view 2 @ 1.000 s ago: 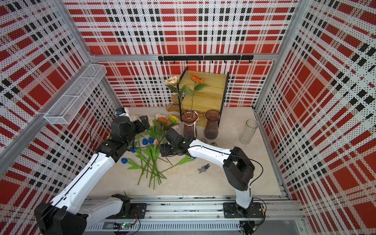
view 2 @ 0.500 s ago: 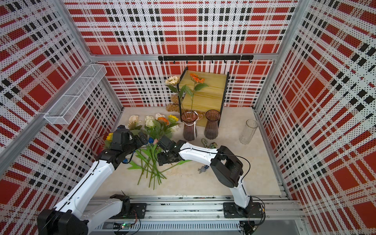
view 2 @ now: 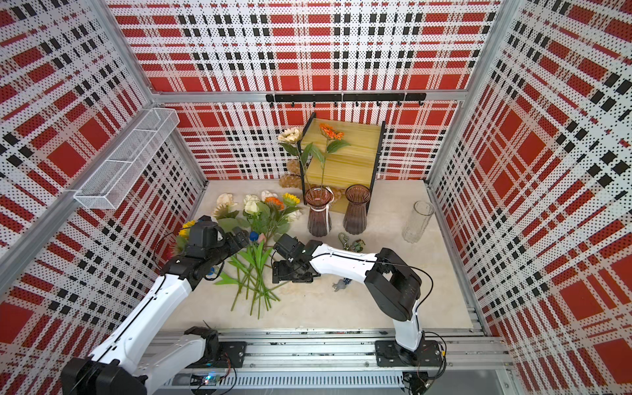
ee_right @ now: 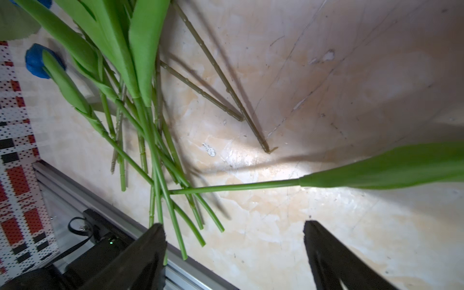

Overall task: Arrange the flowers in different vases according to their variety
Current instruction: Pick up the flower at the center of the board.

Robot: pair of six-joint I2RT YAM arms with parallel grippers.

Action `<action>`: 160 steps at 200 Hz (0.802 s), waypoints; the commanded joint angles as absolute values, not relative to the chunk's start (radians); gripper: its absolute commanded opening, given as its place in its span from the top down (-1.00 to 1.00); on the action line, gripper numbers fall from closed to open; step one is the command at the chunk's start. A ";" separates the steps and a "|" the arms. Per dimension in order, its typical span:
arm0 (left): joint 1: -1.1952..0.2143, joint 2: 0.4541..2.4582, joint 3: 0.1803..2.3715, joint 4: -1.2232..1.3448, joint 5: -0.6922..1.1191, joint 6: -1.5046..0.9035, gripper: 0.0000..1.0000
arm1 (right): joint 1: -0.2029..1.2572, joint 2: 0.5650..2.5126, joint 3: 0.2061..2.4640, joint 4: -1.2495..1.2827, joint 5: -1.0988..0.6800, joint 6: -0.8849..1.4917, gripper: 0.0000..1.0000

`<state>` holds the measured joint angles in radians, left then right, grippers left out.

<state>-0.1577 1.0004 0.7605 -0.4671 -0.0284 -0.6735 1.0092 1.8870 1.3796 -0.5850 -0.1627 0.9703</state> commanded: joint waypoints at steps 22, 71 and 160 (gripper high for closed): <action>-0.156 0.989 0.735 -0.478 -0.002 -0.660 -0.95 | 0.976 1.874 1.283 -0.450 -0.231 1.069 -0.86; -0.156 0.964 0.714 -0.478 -0.002 -0.667 -0.95 | 0.941 1.879 1.224 -0.349 -0.274 1.127 -0.84; -0.163 0.958 0.705 -0.478 0.015 -0.677 -0.94 | 0.919 1.951 1.185 -0.170 -0.340 1.210 -0.51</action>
<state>-0.1589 0.9749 0.7170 -0.4793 0.0010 -0.6739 0.9257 1.9144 1.1790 -0.2337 -0.3218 1.1870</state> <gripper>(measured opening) 0.974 0.783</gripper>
